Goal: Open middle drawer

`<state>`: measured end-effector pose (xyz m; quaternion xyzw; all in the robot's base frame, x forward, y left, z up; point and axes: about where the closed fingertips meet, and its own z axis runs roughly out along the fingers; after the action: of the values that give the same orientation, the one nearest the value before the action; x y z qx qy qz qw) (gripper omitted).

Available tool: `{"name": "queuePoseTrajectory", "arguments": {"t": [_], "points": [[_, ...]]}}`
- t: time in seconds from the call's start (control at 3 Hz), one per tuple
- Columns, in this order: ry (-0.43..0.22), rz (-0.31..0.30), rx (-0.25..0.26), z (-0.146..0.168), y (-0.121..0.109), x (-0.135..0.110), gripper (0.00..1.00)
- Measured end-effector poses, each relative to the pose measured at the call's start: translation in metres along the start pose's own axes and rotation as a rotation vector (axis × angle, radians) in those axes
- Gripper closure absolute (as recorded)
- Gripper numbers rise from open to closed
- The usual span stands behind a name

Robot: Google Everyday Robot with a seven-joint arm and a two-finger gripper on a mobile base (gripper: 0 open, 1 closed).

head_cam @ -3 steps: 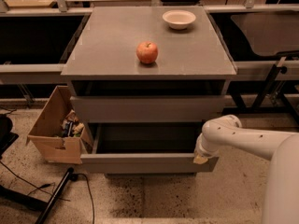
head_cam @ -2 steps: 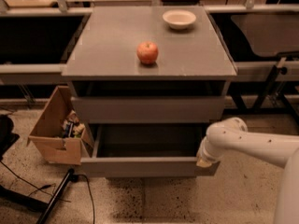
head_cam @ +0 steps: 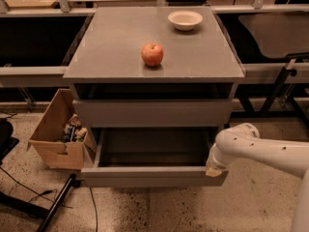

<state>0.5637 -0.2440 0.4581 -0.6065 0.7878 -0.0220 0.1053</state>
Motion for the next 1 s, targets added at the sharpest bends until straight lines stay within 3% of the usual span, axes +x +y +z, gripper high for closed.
{"name": "queuePoseTrajectory", "arguments": {"t": [1.0], "points": [[0.0,0.0,0.0,0.0001,0.0001,0.0,0.2]]}}
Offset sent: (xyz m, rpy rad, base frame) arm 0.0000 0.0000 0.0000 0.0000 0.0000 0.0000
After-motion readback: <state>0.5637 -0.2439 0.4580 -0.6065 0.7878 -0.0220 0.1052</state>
